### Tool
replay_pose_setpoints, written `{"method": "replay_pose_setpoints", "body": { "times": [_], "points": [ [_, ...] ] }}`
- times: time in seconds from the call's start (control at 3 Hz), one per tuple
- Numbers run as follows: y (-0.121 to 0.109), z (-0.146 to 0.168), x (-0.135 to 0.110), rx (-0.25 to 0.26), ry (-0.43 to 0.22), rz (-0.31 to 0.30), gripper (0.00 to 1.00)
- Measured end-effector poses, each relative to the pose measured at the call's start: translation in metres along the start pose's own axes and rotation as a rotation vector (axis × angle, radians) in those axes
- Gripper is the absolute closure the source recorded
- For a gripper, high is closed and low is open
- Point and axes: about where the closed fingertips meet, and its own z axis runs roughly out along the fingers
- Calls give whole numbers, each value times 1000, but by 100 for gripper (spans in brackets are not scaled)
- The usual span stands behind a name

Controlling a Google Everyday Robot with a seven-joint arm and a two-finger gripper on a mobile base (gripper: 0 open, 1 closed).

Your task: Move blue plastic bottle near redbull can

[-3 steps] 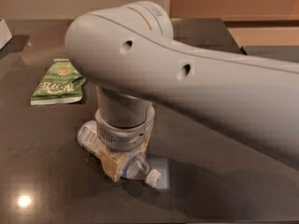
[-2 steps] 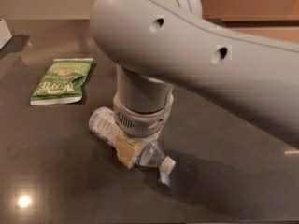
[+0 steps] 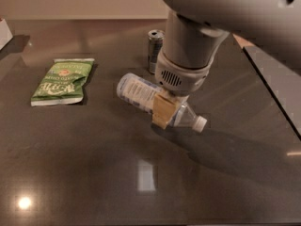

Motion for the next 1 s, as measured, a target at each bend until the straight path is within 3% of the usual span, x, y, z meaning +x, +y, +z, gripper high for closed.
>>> {"method": "replay_pose_setpoints", "body": {
  "times": [1.0],
  "points": [
    [-126, 5, -18, 30, -29, -289, 100]
  ]
}}
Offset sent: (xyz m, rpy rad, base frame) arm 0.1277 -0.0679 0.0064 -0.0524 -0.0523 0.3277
